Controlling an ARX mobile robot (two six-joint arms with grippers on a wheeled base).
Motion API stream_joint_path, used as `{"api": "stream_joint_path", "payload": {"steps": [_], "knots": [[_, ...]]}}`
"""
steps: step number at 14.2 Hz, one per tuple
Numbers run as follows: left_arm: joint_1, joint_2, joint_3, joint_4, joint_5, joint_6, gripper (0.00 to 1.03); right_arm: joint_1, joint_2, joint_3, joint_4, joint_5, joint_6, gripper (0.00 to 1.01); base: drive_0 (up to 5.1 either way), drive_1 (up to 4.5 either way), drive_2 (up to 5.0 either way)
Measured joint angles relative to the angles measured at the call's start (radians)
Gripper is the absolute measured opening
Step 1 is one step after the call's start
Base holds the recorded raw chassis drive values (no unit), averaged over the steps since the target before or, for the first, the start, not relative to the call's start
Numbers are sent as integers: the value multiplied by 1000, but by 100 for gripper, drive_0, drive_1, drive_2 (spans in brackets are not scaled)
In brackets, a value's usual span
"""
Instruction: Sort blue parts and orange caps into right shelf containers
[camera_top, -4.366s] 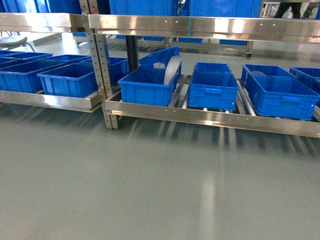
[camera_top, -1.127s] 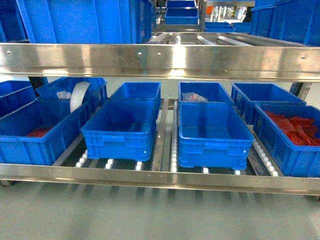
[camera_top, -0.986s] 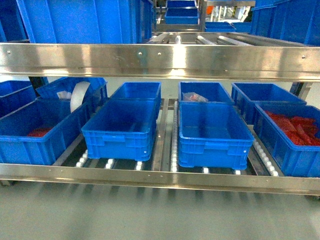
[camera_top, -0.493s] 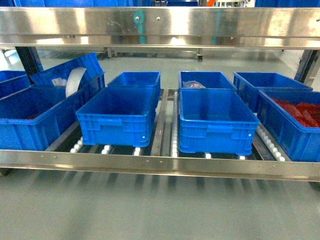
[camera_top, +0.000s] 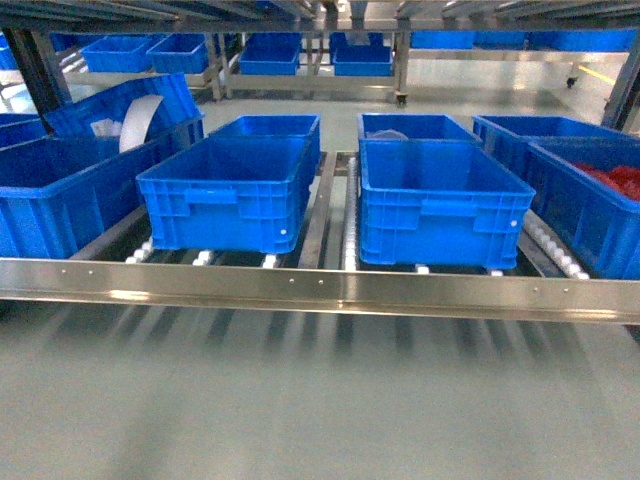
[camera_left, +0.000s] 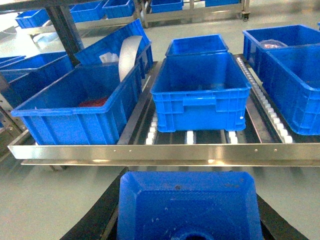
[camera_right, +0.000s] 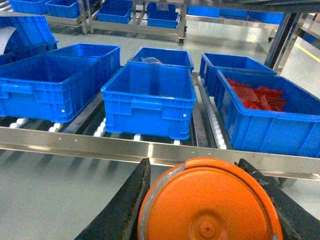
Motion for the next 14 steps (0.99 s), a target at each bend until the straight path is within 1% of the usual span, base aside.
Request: {"api": "stream_joint_path", "payload": {"steps": [14], "knots": [[0, 0, -1, -3, 0, 0, 44, 0, 0, 0, -1, 0, 0, 43, 0, 0, 0]]}}
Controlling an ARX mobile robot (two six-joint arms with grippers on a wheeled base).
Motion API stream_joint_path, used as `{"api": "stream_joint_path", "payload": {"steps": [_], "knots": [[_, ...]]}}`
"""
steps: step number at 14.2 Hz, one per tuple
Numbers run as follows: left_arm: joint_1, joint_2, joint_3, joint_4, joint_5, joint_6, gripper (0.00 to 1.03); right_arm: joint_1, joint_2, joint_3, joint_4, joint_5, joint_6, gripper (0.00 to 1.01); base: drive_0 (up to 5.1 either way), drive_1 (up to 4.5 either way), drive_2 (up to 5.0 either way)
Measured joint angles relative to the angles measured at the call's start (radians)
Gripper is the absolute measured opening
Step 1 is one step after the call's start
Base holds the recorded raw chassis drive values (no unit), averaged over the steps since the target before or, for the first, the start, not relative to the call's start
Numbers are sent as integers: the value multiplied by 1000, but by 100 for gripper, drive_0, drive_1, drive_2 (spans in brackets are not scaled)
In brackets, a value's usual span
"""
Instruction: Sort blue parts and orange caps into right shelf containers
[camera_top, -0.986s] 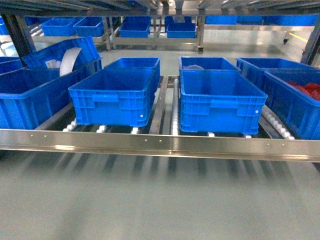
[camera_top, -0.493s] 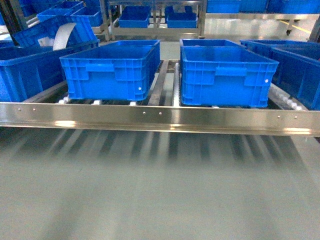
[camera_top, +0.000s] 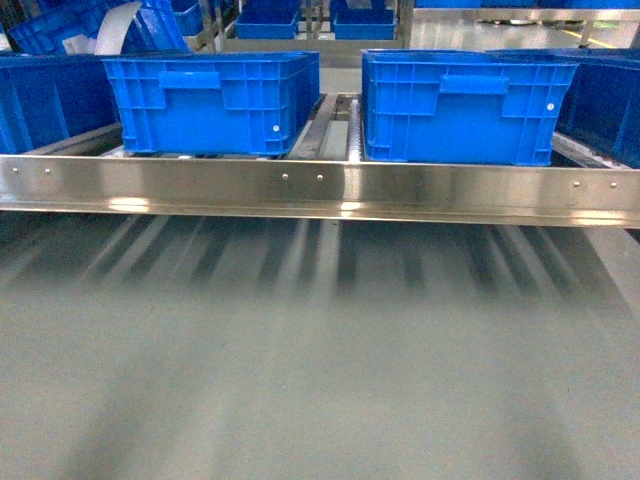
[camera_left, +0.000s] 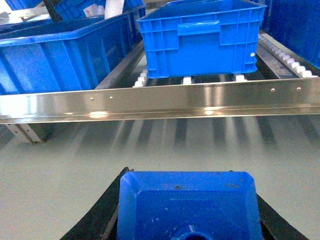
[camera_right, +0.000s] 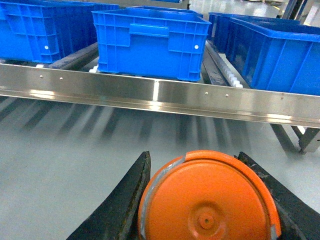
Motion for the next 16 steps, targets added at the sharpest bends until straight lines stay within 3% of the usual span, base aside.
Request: {"api": "stream_joint_path", "payload": {"steps": [16], "knots": [[0, -4, 0, 0, 0, 0, 44, 0, 0, 0, 1, 0, 0, 43, 7, 401, -387]]}}
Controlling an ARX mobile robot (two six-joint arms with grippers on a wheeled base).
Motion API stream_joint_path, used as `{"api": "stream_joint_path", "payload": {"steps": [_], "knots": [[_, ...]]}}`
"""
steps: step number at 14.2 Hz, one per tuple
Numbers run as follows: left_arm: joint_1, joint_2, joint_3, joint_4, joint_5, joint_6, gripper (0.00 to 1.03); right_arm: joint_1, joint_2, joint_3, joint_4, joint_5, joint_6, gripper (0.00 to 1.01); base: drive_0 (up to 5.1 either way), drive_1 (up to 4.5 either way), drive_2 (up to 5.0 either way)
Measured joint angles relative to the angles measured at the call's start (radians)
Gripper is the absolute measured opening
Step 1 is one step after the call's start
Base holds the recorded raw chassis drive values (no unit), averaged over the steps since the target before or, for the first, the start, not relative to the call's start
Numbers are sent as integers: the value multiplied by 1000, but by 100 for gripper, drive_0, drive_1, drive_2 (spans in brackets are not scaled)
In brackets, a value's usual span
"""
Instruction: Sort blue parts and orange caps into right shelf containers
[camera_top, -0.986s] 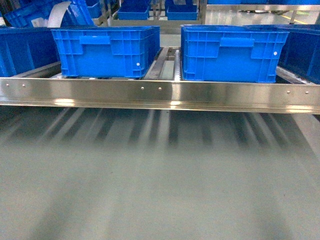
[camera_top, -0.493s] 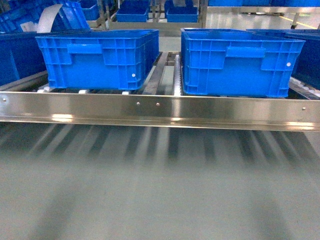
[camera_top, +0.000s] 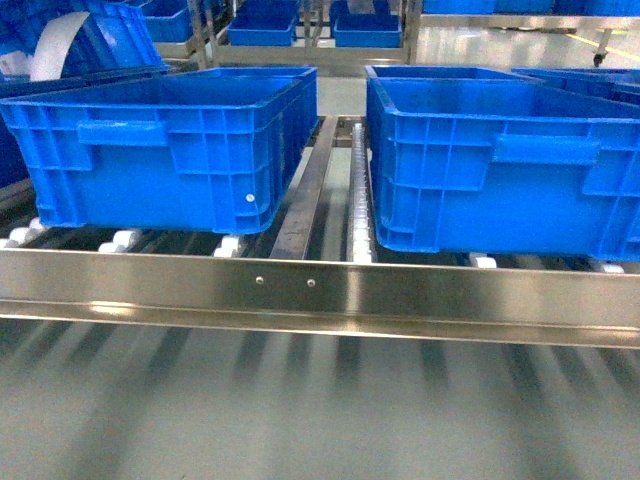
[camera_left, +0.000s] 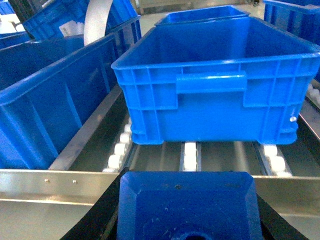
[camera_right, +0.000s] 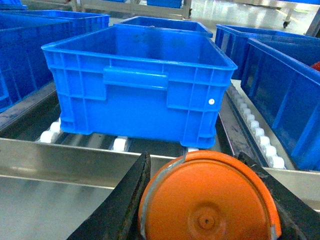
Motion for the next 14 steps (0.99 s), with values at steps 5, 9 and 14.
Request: {"api": "stream_joint_path", "payload": {"steps": [5, 9, 14], "knots": [[0, 0, 0, 5, 0, 0, 44, 0, 0, 0, 2, 0, 0, 43, 0, 424, -424], [0, 4, 2, -3, 0, 0, 44, 0, 6, 0, -1, -2, 0, 43, 0, 0, 0], [0, 4, 2, 2, 0, 0, 44, 0, 6, 0, 0, -2, 0, 43, 0, 0, 0]]}}
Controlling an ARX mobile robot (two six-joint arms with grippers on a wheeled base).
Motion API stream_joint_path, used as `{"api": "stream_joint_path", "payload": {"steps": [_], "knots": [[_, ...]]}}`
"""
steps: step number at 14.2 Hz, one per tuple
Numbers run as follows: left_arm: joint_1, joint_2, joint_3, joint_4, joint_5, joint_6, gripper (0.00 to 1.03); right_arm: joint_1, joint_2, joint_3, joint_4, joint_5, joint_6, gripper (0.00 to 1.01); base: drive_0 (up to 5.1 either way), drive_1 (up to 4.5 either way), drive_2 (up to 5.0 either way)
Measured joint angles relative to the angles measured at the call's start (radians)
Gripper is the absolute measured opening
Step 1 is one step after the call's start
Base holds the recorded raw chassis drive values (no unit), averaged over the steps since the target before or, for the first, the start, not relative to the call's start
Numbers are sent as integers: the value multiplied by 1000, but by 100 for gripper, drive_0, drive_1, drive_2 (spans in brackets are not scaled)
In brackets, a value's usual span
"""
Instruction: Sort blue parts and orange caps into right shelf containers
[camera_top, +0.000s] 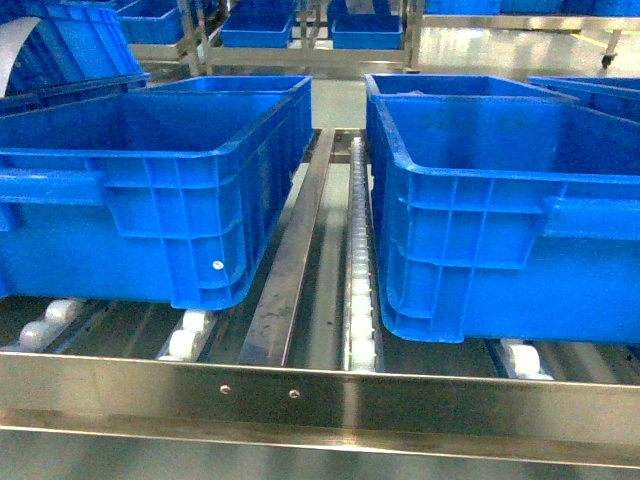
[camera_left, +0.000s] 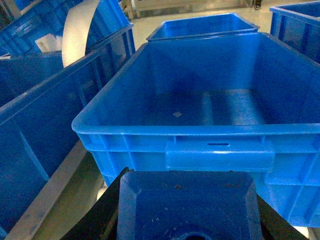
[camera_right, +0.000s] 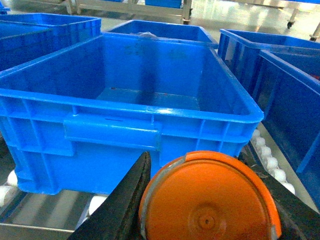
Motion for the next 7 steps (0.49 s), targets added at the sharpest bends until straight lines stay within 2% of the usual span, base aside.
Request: {"api": "stream_joint_path", "payload": {"steps": [7], "knots": [[0, 0, 0, 0, 0, 0, 44, 0, 0, 0, 0, 0, 0, 43, 0, 0, 0]]}}
